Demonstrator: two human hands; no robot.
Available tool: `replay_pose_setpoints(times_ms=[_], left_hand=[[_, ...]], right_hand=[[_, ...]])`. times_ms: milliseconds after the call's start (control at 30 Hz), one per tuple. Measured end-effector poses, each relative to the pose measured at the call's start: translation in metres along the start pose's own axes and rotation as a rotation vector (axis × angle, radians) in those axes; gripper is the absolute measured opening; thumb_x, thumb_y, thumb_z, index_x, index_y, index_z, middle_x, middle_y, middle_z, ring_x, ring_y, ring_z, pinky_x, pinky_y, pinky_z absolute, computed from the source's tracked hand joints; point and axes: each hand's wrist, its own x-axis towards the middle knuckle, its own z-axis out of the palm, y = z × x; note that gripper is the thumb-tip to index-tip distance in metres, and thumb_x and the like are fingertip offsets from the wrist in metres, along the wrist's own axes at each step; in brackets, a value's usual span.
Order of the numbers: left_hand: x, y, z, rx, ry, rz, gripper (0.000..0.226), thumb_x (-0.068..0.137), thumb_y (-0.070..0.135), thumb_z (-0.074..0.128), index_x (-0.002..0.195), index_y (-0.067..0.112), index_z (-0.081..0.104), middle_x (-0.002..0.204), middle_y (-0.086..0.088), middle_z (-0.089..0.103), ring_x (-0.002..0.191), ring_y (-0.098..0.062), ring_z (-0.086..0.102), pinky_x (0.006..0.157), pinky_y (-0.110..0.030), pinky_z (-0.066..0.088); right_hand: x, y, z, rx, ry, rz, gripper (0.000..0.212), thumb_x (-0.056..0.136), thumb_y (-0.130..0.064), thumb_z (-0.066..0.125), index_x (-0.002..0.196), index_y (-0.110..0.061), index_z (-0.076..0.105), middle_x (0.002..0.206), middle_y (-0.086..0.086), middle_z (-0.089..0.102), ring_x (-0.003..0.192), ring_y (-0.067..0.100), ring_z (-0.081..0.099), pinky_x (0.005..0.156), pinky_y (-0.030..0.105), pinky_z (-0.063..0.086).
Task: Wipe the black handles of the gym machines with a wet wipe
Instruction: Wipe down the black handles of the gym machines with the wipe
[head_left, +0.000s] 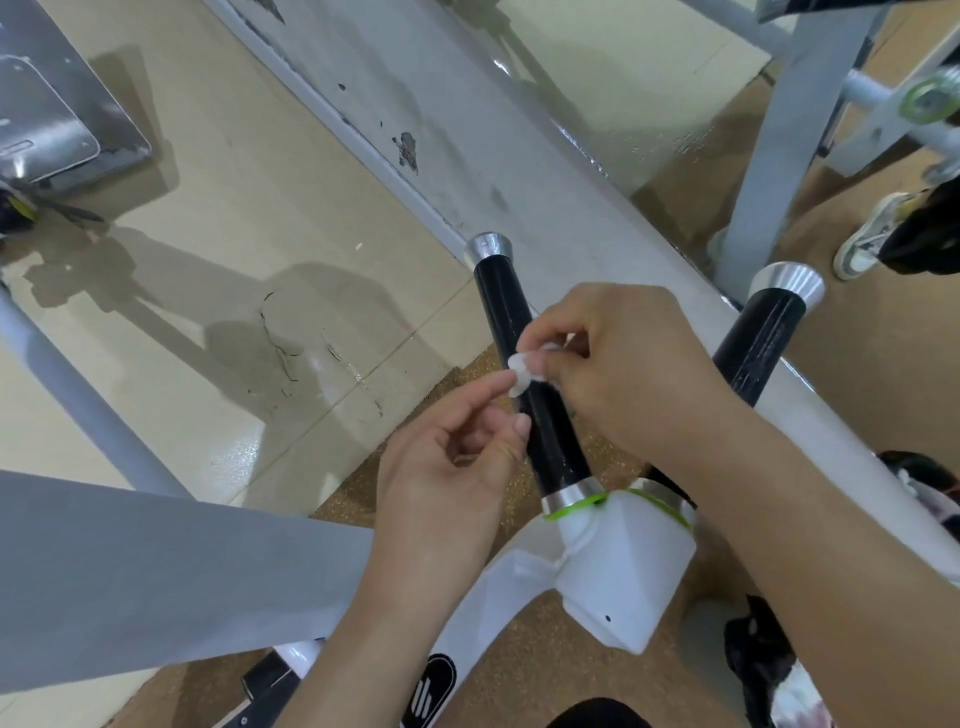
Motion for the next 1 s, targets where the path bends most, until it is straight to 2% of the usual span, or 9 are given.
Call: replay_pose_setpoints(times_ms=[133, 233, 400, 533, 667, 733, 833, 900, 1000], left_hand=[[0.0, 0.004, -0.002, 0.018, 0.006, 0.01, 0.022, 0.077, 0.012, 0.076, 0.089, 0.031, 0.076, 0.075, 0.005, 0.071, 0.068, -0.003, 0.061, 0.069, -0.012, 0.049], [0.002, 0.008, -0.006, 0.023, 0.012, 0.023, 0.018, 0.075, 0.011, 0.078, 0.077, 0.029, 0.076, 0.073, 0.007, 0.072, 0.066, -0.001, 0.062, 0.064, -0.009, 0.048], [0.01, 0.01, -0.003, -0.05, -0.001, -0.016, 0.029, 0.075, 0.003, 0.076, 0.097, 0.021, 0.072, 0.072, 0.006, 0.063, 0.058, 0.002, 0.054, 0.059, -0.005, 0.045], [0.014, 0.009, -0.005, -0.033, -0.002, -0.007, 0.03, 0.075, 0.004, 0.077, 0.094, 0.026, 0.073, 0.07, 0.013, 0.062, 0.06, 0.004, 0.054, 0.061, -0.006, 0.046], [0.021, 0.005, -0.002, -0.017, 0.023, -0.006, 0.028, 0.076, 0.007, 0.076, 0.096, 0.026, 0.073, 0.077, 0.01, 0.065, 0.062, 0.002, 0.055, 0.062, -0.006, 0.046], [0.025, 0.005, 0.0, -0.01, 0.042, -0.002, 0.025, 0.077, 0.008, 0.076, 0.096, 0.025, 0.074, 0.078, 0.008, 0.067, 0.063, 0.002, 0.056, 0.062, -0.006, 0.046], [0.031, 0.007, 0.001, 0.018, 0.042, 0.026, 0.021, 0.075, 0.007, 0.077, 0.084, 0.026, 0.076, 0.076, 0.003, 0.071, 0.064, -0.002, 0.061, 0.064, -0.011, 0.05], [0.035, 0.007, -0.002, 0.034, 0.047, 0.031, 0.022, 0.075, 0.007, 0.077, 0.081, 0.029, 0.076, 0.076, 0.006, 0.073, 0.066, -0.003, 0.063, 0.067, -0.017, 0.053], [0.042, 0.008, -0.001, 0.017, 0.053, 0.008, 0.025, 0.076, 0.007, 0.076, 0.085, 0.03, 0.075, 0.07, 0.013, 0.071, 0.063, 0.005, 0.062, 0.065, -0.01, 0.049]], right_hand=[[-0.007, 0.004, -0.002, -0.007, -0.036, -0.023, 0.007, 0.085, -0.029, 0.067, 0.08, -0.029, 0.072, 0.067, -0.013, 0.061, 0.06, 0.0, 0.052, 0.058, 0.014, 0.041], [-0.017, 0.003, -0.002, -0.044, -0.086, -0.031, 0.007, 0.087, -0.03, 0.064, 0.084, -0.028, 0.07, 0.067, -0.017, 0.055, 0.061, -0.001, 0.05, 0.06, 0.01, 0.039], [0.003, -0.004, 0.008, -0.101, 0.063, -0.04, 0.006, 0.085, -0.021, 0.064, 0.085, -0.022, 0.07, 0.081, -0.007, 0.066, 0.074, 0.009, 0.059, 0.075, 0.031, 0.051], [-0.014, 0.002, 0.004, -0.065, -0.003, -0.025, 0.007, 0.085, -0.018, 0.064, 0.08, -0.023, 0.066, 0.065, -0.014, 0.055, 0.062, 0.0, 0.05, 0.061, 0.012, 0.041], [0.018, -0.011, 0.013, -0.077, 0.116, -0.009, 0.009, 0.081, -0.011, 0.062, 0.079, -0.019, 0.065, 0.083, -0.001, 0.064, 0.081, 0.019, 0.06, 0.075, 0.037, 0.051], [0.023, -0.011, 0.012, -0.067, 0.098, 0.023, 0.011, 0.081, -0.009, 0.062, 0.08, -0.019, 0.066, 0.083, -0.003, 0.064, 0.079, 0.017, 0.06, 0.072, 0.033, 0.051], [0.009, -0.004, 0.0, -0.023, -0.036, 0.06, 0.011, 0.085, -0.016, 0.064, 0.078, -0.025, 0.067, 0.073, -0.011, 0.063, 0.064, 0.002, 0.055, 0.057, 0.017, 0.043], [0.013, -0.01, 0.001, -0.061, -0.054, 0.034, 0.011, 0.084, -0.016, 0.064, 0.079, -0.024, 0.068, 0.075, -0.01, 0.063, 0.068, 0.005, 0.057, 0.063, 0.022, 0.048], [0.041, -0.019, 0.011, -0.098, 0.084, 0.015, 0.012, 0.078, -0.005, 0.062, 0.081, -0.015, 0.069, 0.086, 0.002, 0.068, 0.084, 0.022, 0.062, 0.076, 0.035, 0.052]])
